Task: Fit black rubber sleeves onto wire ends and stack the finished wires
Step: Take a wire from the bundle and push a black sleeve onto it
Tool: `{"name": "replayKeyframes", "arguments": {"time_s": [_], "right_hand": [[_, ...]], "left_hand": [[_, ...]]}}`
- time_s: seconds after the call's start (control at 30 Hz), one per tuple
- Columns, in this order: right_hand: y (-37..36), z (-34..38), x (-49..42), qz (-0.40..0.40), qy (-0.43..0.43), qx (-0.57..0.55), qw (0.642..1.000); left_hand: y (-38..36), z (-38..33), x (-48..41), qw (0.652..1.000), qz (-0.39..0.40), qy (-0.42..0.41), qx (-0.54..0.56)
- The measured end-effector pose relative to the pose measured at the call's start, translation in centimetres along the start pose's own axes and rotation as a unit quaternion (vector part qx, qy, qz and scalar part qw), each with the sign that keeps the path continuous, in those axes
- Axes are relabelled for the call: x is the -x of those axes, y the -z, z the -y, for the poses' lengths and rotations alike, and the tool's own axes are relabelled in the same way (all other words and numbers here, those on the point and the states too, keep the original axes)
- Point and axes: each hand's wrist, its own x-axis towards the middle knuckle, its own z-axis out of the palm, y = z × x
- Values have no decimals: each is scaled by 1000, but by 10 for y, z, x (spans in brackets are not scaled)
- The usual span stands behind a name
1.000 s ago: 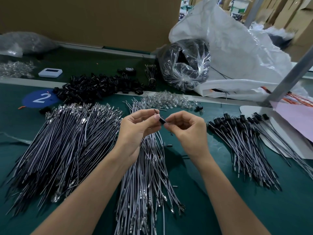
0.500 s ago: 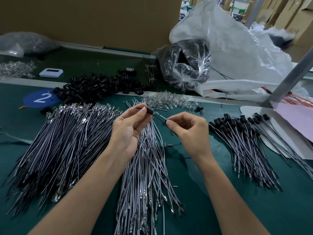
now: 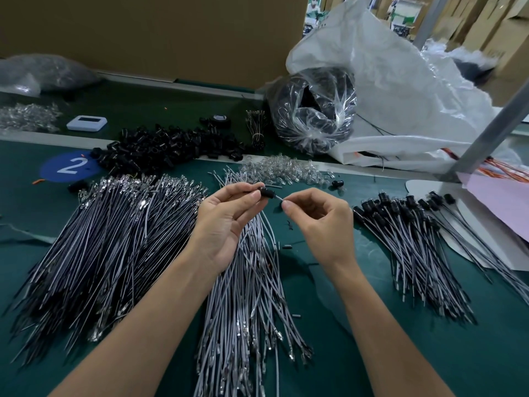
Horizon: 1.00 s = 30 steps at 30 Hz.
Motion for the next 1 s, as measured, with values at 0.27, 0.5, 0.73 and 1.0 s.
{"name": "replayKeyframes", "arguments": {"time_s": [0.27,0.5,0.73,1.0], "right_hand": [[1,1,0,-18,0,1,1000],[1,1,2,-6,32,31,999],[-2,2,2,29,62,41,997],[0,2,4,7,108,107,988]], "left_hand": [[0,2,1,1000,5,-16,-19],[-4,3,5,997,23,-25,-76],[-3,3,6,989,29,-16,-144],[-8,9,8,983,11,-47,-175]]}}
